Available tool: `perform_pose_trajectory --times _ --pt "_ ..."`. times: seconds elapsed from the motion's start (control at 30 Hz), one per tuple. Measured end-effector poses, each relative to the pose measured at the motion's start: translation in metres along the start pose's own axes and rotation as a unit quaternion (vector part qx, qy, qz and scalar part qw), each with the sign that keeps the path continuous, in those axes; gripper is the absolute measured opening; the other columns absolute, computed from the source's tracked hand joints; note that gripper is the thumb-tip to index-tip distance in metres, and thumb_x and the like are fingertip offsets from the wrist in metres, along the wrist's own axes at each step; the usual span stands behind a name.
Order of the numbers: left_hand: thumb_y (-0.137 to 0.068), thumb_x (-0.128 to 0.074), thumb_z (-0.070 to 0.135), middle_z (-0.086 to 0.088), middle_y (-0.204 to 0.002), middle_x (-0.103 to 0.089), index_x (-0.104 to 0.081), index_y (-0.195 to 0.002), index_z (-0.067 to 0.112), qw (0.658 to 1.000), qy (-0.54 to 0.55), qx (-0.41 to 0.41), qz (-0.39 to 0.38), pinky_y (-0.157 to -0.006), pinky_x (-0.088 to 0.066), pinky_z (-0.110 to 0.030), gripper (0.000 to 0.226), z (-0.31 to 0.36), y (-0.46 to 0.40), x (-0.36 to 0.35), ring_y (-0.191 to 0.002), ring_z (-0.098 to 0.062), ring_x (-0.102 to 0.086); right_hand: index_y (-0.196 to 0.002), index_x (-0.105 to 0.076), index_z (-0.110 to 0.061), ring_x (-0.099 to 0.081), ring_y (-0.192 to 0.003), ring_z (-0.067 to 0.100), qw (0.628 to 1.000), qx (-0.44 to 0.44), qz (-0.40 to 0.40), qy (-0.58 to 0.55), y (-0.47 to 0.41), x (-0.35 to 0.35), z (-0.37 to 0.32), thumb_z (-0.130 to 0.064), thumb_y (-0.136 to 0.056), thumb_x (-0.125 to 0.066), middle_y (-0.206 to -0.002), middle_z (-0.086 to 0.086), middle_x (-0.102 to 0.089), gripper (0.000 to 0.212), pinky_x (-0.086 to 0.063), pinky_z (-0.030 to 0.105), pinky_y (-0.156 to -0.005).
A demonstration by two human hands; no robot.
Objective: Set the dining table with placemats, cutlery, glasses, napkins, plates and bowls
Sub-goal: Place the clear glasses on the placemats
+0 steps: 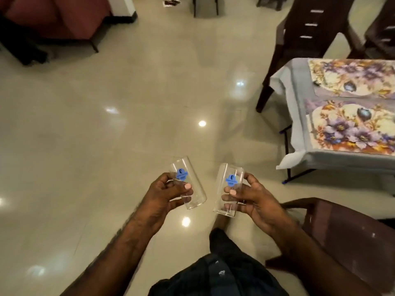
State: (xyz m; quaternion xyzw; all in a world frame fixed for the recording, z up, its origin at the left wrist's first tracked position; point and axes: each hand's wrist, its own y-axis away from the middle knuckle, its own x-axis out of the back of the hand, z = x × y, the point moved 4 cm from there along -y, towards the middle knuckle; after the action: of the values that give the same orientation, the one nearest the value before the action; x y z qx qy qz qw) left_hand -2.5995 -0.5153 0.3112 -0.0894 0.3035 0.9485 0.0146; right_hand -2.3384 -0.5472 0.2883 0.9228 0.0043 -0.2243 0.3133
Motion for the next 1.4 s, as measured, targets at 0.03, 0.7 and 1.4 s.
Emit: perform_pose_trajectory --times 0.03,0.7,1.4 --pt "-0.072 -0.086 0.012 -0.021 -0.107 -0.071 -0.062 -0.115 0.008 1.000 -0.010 0.007 -0.009 -0.091 -0.062 -0.049 0.049 0.013 -0.022 -0.018 -0.104 -0.043 -0.072 -0.140 -0.055 -0.020 -0.071 -0.103 0.042 1.000 0.004 0.006 -0.006 -0.012 0.011 -0.020 -0.012 -0.065 -0.090 -0.117 0.025 -0.068 0.083 -0.054 0.063 -0.097" --pt "-0.069 -0.094 0.007 -0.016 -0.111 -0.074 -0.058 -0.111 -0.003 0.893 -0.270 0.043 -0.358 -0.088 -0.063 -0.046 0.057 0.160 -0.386 -0.425 -0.109 -0.039 -0.073 -0.143 -0.054 -0.025 -0.065 -0.110 0.060 0.900 0.177 0.320 -0.235 -0.132 0.270 -0.268 -0.006 -0.075 -0.074 -0.116 0.025 -0.070 0.073 -0.055 0.058 -0.090" --pt "-0.043 -0.106 0.026 -0.001 -0.106 -0.075 -0.069 -0.107 0.026 0.788 -0.426 -0.014 -0.443 -0.082 -0.065 -0.045 0.073 0.057 -0.489 -0.718 -0.096 -0.027 -0.073 -0.130 -0.067 -0.022 -0.069 -0.098 0.016 0.755 0.079 0.607 0.236 -0.113 0.569 -0.436 -0.011 -0.061 -0.099 -0.119 -0.002 -0.068 0.077 -0.056 0.023 -0.084"
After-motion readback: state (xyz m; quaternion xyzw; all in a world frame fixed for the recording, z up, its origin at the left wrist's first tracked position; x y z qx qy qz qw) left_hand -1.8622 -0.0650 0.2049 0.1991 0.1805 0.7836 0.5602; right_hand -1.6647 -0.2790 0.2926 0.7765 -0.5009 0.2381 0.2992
